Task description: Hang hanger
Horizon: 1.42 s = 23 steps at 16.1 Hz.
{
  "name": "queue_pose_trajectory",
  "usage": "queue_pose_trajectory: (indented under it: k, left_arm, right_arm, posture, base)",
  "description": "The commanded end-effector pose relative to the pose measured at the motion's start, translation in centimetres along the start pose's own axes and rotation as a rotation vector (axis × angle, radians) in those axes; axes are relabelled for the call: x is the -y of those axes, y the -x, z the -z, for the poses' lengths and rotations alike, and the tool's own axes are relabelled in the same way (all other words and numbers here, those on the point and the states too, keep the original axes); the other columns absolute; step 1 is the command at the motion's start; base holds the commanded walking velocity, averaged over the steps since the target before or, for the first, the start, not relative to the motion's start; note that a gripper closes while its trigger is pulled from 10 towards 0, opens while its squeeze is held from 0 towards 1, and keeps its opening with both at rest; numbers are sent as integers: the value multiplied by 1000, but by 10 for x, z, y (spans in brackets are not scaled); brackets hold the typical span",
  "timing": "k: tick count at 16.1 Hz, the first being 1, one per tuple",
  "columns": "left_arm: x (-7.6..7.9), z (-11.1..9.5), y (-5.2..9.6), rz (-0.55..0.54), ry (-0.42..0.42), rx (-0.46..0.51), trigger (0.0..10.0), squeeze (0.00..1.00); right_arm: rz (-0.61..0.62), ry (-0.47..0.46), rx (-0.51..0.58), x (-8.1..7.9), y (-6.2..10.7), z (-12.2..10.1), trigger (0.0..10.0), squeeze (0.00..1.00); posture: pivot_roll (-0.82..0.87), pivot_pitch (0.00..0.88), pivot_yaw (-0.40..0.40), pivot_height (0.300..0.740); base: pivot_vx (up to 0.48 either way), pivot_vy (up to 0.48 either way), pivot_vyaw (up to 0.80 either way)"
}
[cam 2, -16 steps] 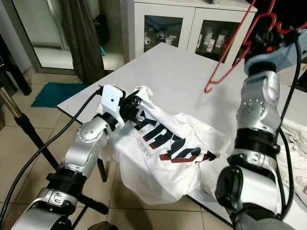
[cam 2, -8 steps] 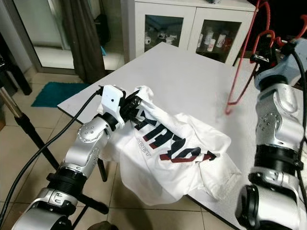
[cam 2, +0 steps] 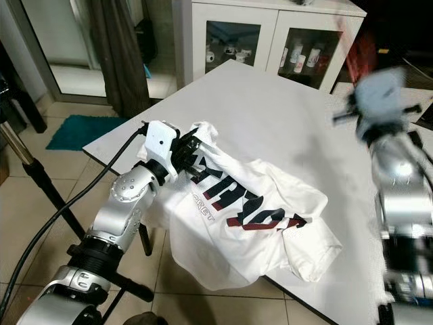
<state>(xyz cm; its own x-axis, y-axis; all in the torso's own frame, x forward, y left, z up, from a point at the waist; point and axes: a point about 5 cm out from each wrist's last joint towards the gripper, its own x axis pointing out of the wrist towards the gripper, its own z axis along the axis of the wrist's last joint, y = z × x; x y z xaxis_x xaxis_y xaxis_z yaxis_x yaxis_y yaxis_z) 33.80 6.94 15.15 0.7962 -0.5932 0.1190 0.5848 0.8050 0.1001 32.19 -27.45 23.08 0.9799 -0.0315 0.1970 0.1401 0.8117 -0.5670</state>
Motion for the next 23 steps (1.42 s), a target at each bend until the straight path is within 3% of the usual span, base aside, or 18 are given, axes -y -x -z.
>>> queue_pose_trajectory:
  k: [1,3,5,6,13,14,15,16,19,20,21,22,23]
  left_arm:
    - [3,-2,0,5,-7,6,10000,0]
    - [2,-3,-1,9,-10,7,10000,0]
    - [3,-3,-2,15,-12,7,10000,0]
    - [4,-3,-2,18,-13,6,10000,0]
    - [3,-2,-2,21,-17,2,10000,0]
    - [3,-3,-3,21,-17,5,10000,0]
    - [3,-4,-3,21,-17,6,10000,0]
    - [3,-4,-3,21,-17,6,10000,0]
    - [3,-3,-3,18,-14,6,10000,0]
    - [3,-3,-3,17,-14,6,10000,0]
    - [3,-3,-2,15,-13,6,10000,0]
    - [3,-3,-2,14,-12,5,10000,0]
    - [3,-3,-2,14,-12,5,10000,0]
  right_arm:
    - [-14,51,47,0,0,-10,10000,0]
    - [-110,163,69,-22,9,-9,10000,0]
    - [-147,275,28,-30,15,6,10000,0]
    - [-165,257,-15,-33,18,15,10000,0]
    - [-332,365,-206,-53,42,59,10000,0]
    - [-392,330,-256,-62,48,67,10000,0]
    - [-408,334,-270,-65,49,69,10000,663]
    - [-420,338,-287,-66,51,72,10000,1000]
    - [-476,260,-329,-70,53,74,10000,1000]
    - [-530,220,-324,-73,56,71,10000,0]
    - [-531,147,-283,-72,53,60,10000,0]
    - [-516,132,-276,-68,51,57,10000,63]
    - [-505,103,-270,-63,48,53,10000,835]
  posture:
    - [25,0,-35,723]
    - [19,0,-27,723]
    - [17,0,-23,723]
    - [16,0,-21,723]
    - [17,0,-20,723]
    - [17,0,-21,723]
    - [17,0,-22,723]
    - [17,0,-23,723]
    - [19,0,-25,723]
    - [19,0,-26,723]
    - [18,0,-27,723]
    - [17,0,-27,723]
    - [16,0,-27,723]
  base:
    - [0,0,0]
    - [0,0,0]
    - [0,0,0]
    - [0,0,0]
    - [0,0,0]
    - [0,0,0]
    - [0,0,0]
    - [0,0,0]
    - [0,0,0]
    - [0,0,0]
    - [0,0,0]
    - [0,0,0]
    - [0,0,0]
